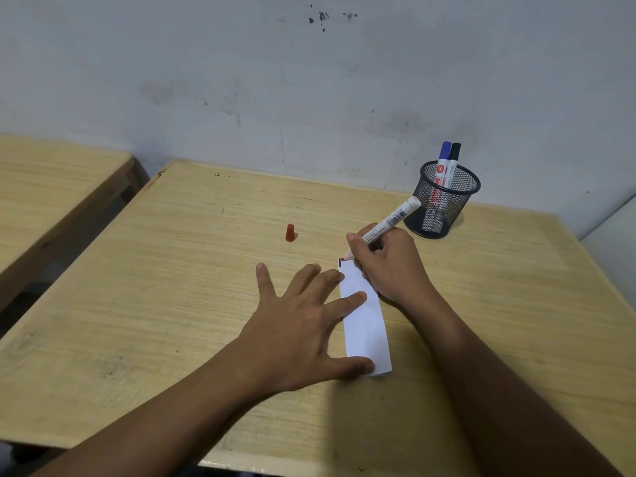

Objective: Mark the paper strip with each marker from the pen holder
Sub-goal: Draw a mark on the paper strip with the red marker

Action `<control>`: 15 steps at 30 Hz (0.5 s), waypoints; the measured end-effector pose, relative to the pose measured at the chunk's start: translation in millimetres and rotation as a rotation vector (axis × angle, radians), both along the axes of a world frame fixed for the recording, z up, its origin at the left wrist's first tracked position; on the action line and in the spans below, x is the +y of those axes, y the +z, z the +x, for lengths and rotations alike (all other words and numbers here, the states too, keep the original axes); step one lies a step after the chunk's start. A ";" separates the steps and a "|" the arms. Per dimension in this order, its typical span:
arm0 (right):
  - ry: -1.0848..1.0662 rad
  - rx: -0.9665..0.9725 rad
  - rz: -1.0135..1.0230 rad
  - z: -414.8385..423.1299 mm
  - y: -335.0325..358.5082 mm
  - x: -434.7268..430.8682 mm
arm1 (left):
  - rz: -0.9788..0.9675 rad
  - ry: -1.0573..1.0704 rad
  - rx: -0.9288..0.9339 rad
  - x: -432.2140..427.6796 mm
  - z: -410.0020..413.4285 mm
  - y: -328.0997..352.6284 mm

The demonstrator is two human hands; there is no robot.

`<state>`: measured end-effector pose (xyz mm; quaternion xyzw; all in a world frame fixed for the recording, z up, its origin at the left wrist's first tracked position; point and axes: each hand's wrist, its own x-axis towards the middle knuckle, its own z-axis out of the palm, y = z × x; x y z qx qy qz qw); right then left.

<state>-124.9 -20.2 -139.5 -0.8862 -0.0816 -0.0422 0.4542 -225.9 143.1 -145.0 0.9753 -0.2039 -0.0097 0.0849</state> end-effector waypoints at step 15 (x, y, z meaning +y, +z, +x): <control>0.048 0.033 -0.007 -1.0 3.5 -1.8 | 0.004 0.001 0.002 -0.1 0.9 -1.3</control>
